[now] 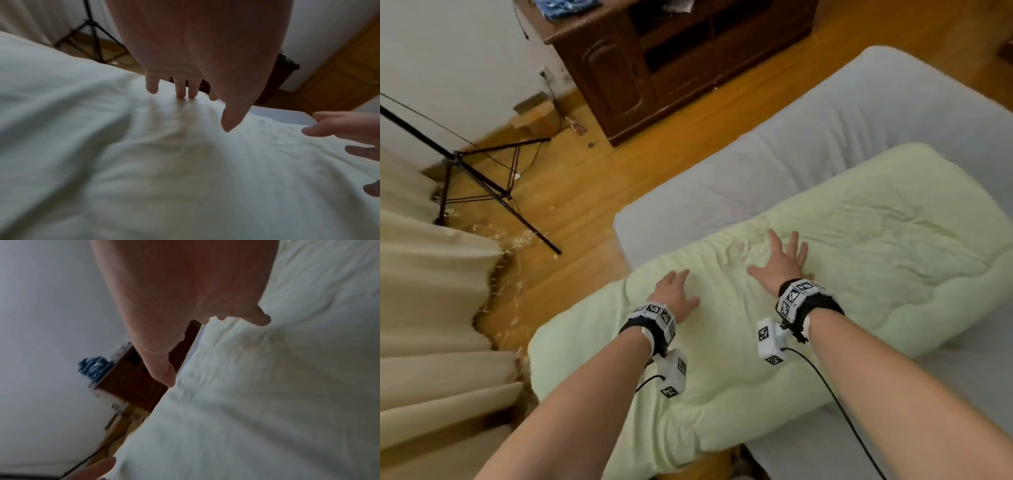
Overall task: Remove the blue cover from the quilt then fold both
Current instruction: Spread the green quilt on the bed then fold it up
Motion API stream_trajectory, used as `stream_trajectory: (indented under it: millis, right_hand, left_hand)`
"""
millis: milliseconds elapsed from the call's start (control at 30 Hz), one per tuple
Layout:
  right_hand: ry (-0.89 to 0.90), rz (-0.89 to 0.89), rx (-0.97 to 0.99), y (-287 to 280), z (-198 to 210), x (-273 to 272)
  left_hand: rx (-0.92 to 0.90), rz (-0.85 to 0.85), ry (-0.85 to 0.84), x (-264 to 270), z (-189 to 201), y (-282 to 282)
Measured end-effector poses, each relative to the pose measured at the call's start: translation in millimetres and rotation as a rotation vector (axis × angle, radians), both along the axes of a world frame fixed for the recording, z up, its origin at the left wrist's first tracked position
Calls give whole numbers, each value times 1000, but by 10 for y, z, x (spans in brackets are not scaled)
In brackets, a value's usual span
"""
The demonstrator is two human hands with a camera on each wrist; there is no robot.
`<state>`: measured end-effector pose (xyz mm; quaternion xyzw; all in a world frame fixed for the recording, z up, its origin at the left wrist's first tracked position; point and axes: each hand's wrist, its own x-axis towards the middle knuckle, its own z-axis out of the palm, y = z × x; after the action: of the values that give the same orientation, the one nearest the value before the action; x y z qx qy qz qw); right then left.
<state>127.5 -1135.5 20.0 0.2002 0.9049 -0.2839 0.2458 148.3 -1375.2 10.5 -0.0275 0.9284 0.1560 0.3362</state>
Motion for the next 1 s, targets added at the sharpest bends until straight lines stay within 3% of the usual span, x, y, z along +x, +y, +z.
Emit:
stream_trajectory:
  millis: [133,267,367,433,500,600,700,833,900,1000]
  right_hand:
    - [-117,167,-33,-1377,-149,530]
    - [-185,77,150,-2328,-392,949]
    - [-192,-15,284,-2725,-702,1206]
    - [-231,-44,324,-2747,-868,1280]
    - [-259,-22,343,-2784,-1031,1251]
    - [-283,-27,384,-2811,-1045,1171]
    - [-281,-92,356,-2846,-831,1153]
    - [-269,-194,235,-2804,-433,1176]
    - [-263,-250,177,-2749,-302,1167]
    - [-247,-361,88,-2651,-160,1173]
  left_hand:
    - [-185,170,-4,711,-127,-1198]
    - [-252,430,-31,1291,-415,-2233]
    - [-61,799,-153,1564,-790,-2795]
    - [163,921,-231,1617,-1066,-2946]
    - [310,894,-269,1595,-1322,-3075]
    - [256,838,-190,1447,-1373,-3160]
    - [192,667,-72,1186,-976,-3206]
    - [4,273,59,790,-407,-3137]
    - [4,117,61,612,-221,-3033]
    - [83,56,15,394,-92,-2803]
